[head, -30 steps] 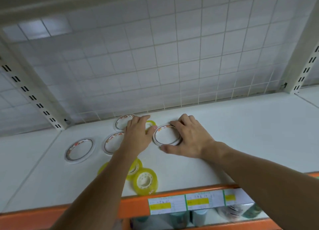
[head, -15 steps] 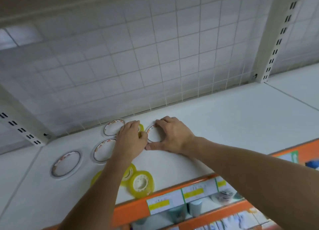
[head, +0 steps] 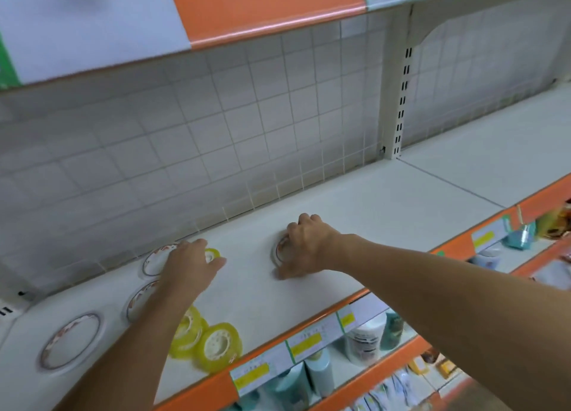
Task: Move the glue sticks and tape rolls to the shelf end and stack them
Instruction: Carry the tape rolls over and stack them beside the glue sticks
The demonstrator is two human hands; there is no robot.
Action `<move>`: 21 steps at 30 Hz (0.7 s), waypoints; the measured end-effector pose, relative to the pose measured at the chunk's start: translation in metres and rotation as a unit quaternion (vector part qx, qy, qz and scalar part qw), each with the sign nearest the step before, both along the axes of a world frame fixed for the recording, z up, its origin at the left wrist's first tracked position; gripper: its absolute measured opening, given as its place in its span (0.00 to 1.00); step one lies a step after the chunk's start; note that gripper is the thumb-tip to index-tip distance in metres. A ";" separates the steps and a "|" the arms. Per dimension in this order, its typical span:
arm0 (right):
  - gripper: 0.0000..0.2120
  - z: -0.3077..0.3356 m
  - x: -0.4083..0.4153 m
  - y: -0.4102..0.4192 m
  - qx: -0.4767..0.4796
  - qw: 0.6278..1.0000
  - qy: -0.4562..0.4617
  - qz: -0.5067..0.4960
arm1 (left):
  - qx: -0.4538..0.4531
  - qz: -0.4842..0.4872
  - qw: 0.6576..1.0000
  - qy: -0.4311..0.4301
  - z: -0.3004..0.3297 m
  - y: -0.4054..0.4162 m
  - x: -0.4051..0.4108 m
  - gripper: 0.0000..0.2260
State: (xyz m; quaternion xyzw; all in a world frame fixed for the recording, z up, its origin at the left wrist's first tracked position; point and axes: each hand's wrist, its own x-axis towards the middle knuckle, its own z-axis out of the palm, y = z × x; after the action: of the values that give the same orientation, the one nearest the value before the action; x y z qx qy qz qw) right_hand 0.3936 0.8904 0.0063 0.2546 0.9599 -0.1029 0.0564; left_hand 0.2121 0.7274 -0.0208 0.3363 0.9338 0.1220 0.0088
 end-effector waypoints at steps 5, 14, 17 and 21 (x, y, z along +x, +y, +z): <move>0.47 0.010 0.030 0.016 -0.010 1.000 0.012 -0.026 | -0.023 -0.034 0.999 -0.001 0.020 0.020 0.026 0.24; 0.40 0.023 0.094 0.064 0.005 0.992 0.053 -0.113 | -0.033 -0.143 0.989 -0.014 0.043 0.093 0.098 0.24; 0.39 0.029 0.123 0.083 0.012 0.988 0.062 -0.139 | -0.034 -0.183 0.982 -0.018 0.046 0.126 0.121 0.25; 0.38 0.037 0.166 0.113 0.020 0.982 0.068 -0.175 | -0.047 -0.238 0.970 -0.004 0.055 0.176 0.157 0.26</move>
State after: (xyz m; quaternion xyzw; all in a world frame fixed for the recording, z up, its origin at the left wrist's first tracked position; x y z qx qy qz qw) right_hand 0.5597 1.0036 0.0430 0.4119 0.9041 -0.1091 -0.0330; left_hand 0.3691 0.9031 0.0337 0.5472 0.8318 0.0739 0.0571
